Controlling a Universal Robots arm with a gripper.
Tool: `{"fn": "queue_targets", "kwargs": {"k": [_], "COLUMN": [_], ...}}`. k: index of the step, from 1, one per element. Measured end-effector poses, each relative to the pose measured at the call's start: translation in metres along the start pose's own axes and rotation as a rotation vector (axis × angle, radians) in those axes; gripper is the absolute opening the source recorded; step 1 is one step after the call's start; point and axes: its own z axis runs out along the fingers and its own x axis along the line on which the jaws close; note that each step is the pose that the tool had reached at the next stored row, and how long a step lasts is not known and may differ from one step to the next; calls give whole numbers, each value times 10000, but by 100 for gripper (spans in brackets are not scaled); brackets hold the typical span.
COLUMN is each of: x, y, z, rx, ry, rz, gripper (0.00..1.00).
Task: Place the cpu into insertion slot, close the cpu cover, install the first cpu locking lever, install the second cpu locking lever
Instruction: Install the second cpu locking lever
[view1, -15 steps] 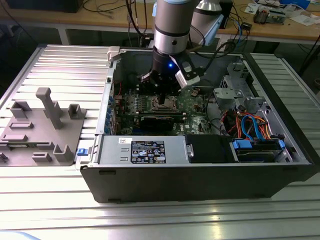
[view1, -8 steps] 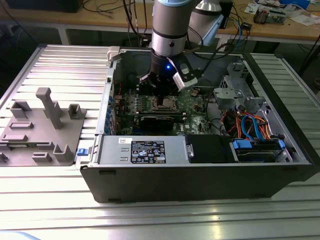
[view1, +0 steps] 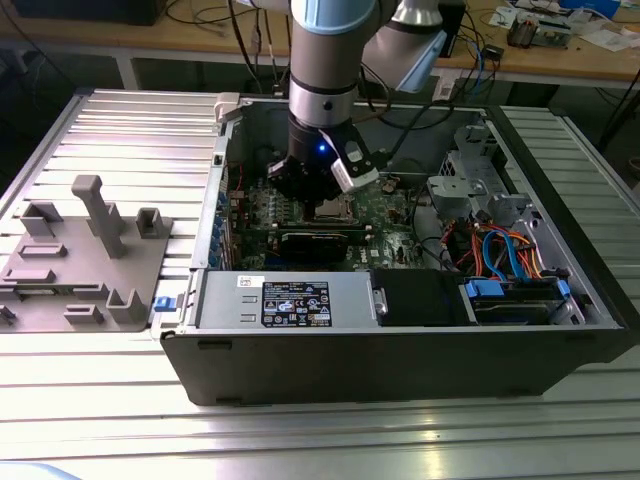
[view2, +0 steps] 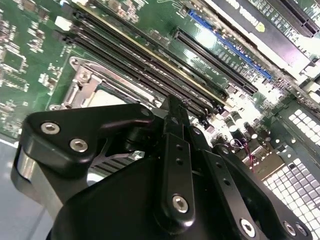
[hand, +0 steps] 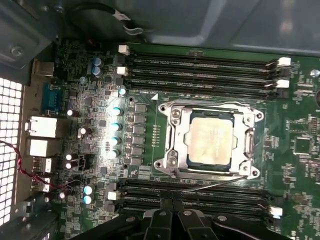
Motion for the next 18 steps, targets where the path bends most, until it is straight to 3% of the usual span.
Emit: {"fn": "queue_targets", "kwargs": {"k": [3, 7, 10, 15, 16, 17, 18], "x": [47, 51, 52, 55, 56, 55, 54], "y": [4, 28, 81, 102, 101, 98, 97], "z": [54, 115, 162, 200, 207, 230, 244], "rx": [0, 1, -1, -27, -42, -180, -243], "ry": [1, 0, 0, -1, -3, -14, -19], "rz": [1, 0, 0, -2, 0, -4, -6], "gripper": [11, 11, 11, 11, 11, 11, 11]}}
